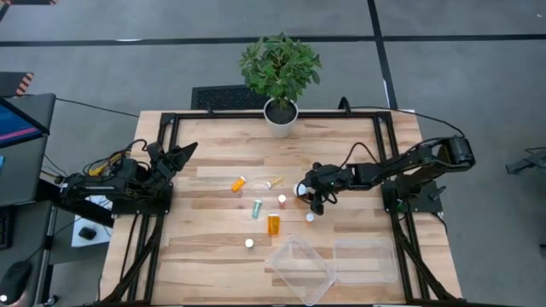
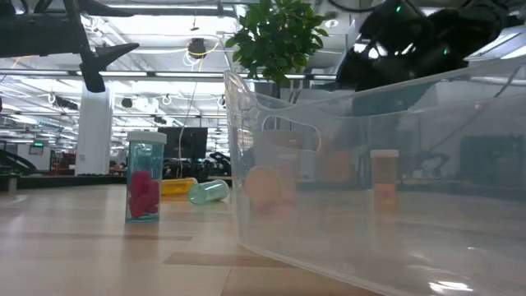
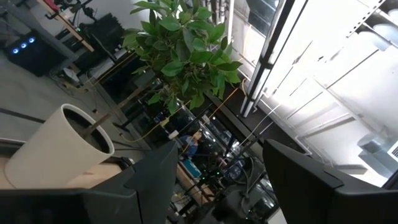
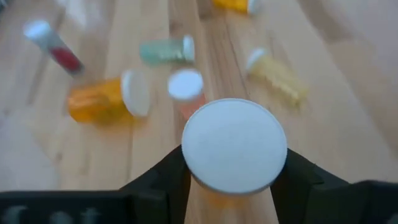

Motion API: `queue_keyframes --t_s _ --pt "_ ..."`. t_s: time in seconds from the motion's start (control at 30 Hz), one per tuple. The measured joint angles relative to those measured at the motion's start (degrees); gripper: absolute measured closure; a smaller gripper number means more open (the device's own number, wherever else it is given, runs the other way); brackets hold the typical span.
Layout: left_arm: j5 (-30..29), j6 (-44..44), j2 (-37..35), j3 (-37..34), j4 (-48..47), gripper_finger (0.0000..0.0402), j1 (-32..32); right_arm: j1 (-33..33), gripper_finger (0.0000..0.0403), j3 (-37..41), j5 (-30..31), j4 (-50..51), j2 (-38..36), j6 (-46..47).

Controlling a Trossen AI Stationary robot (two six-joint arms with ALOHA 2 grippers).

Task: Pick and place medicine bottles into bin by pill shape (circle, oval)
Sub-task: Put the top big orange pill bottle into the right transparent bin

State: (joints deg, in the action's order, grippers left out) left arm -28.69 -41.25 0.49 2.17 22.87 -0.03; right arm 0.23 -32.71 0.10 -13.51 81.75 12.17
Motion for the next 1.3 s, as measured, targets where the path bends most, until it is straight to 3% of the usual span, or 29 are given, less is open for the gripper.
queue_keyframes --t_s 0.13,0.33,0.67,1.0,1.3 --pt "-0.01 -0.02 -0.02 0.0 0.04 0.0171 0.01 -0.23 0.0205 0.0 0.02 0.81 -6.4 0.65" --pt "0.0 -0.04 -0.02 0.0 0.05 0.0171 0.02 0.37 0.0217 0.0 -0.02 9.98 -20.75 5.09" --pt "-0.11 -0.04 -0.02 0.0 0.07 0.0171 0.01 13.4 0.0212 0.0 0.0 25.35 -41.45 24.39" --pt "-0.65 -0.07 -0.02 0.0 0.07 0.0171 0.02 32.76 0.0212 0.0 3.77 26.88 -42.16 42.01" --pt "-1.33 -0.02 -0.02 0.0 0.01 0.0171 0.02 44.73 0.0216 0.0 11.28 31.36 -36.57 47.81"
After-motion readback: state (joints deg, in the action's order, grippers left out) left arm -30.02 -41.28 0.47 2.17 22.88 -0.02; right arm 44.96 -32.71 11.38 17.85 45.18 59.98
